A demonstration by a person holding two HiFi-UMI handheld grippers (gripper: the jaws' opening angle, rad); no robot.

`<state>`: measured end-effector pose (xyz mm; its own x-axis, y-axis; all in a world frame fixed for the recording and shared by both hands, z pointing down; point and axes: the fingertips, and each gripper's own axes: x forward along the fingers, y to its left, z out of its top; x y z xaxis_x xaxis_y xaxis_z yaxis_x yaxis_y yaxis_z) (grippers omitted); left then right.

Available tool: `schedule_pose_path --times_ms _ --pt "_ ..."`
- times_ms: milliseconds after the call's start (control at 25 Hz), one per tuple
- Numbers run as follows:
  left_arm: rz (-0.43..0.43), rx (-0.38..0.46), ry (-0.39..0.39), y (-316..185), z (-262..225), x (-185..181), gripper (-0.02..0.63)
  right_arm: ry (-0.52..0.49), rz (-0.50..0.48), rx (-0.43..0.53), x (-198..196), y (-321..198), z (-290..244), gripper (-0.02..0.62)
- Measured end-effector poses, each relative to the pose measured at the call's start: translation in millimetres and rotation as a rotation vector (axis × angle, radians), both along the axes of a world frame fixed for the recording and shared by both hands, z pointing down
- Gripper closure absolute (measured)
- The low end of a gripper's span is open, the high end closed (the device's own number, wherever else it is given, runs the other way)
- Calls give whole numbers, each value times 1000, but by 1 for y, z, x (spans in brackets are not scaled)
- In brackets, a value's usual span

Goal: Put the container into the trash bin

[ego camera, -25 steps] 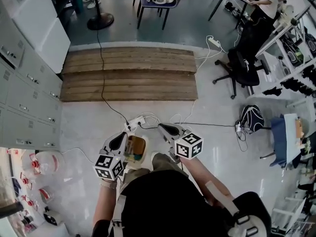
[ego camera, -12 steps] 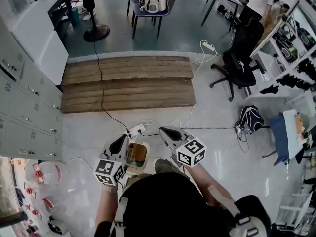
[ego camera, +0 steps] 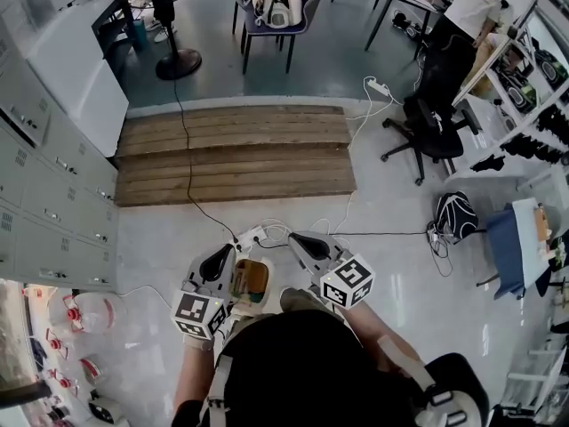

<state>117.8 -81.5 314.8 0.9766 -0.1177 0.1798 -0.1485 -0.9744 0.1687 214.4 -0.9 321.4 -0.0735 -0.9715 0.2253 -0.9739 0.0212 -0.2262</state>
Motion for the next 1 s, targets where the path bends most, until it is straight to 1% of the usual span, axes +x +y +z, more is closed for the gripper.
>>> schedule_pose_path --times_ms 240,560,1000 --pt "-11 7 17 3 -6 -10 598 15 -16 -17 -8 3 2 580" --pt "-21 1 23 7 -4 -20 598 -2 -47 -45 -19 3 9 580" --pt "-36 -12 11 3 3 -28 598 -91 -64 -35 -22 -3 15 580"
